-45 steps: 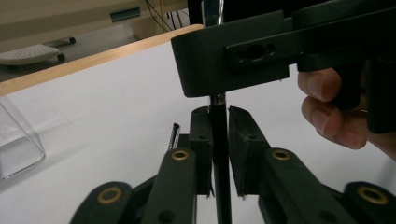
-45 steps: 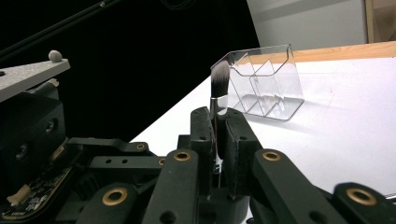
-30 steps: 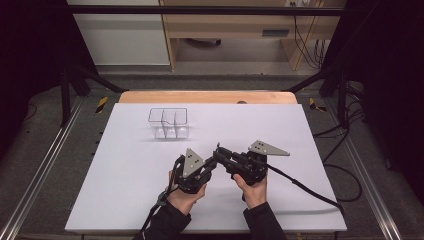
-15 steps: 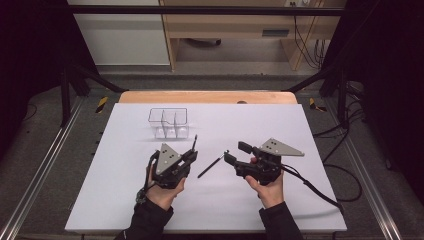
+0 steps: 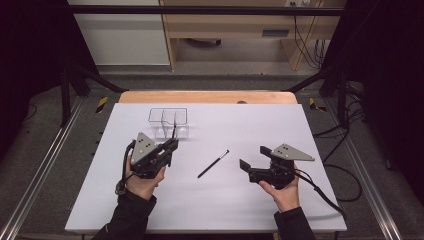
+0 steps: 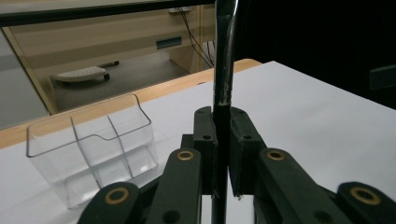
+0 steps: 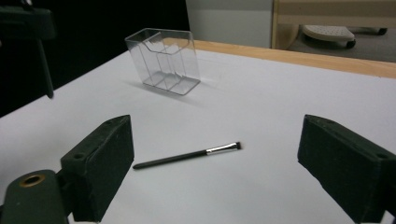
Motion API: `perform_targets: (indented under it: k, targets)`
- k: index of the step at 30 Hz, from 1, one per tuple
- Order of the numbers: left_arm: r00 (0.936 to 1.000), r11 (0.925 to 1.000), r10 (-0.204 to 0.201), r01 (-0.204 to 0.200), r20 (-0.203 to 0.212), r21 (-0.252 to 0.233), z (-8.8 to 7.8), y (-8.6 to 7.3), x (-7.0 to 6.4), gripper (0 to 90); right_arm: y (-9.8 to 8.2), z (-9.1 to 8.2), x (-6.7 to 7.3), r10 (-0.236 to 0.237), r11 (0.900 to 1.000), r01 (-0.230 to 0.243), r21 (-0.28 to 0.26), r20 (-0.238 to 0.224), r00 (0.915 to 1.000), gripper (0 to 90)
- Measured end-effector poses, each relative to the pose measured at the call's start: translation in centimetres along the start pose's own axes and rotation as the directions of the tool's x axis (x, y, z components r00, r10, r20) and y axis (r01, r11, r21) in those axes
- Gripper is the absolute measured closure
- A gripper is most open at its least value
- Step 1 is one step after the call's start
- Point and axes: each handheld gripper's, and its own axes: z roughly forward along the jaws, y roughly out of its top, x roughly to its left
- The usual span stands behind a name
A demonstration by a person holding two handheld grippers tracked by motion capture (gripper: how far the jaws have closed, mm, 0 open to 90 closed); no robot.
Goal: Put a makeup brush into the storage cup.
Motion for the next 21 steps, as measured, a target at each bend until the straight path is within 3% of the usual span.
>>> perform_targets:
  k: [6, 21]
  targets:
    - [0.9999, 0.9999, -0.011, 0.011, -0.006, 0.007, 0.1, 0.7, 1.5, 82.4, -0.9, -0.2, -0.7, -0.015, 1.000, 0.014, 0.023, 0.041, 0.9991, 7.4]
    - [0.9997, 0.9995, 0.023, -0.022, -0.012, 0.024, 1.4, 2.9, 3.8, 82.3, -1.9, -0.7, -1.8, -0.024, 0.999, 0.019, 0.049, 0.096, 0.9951, 5.9]
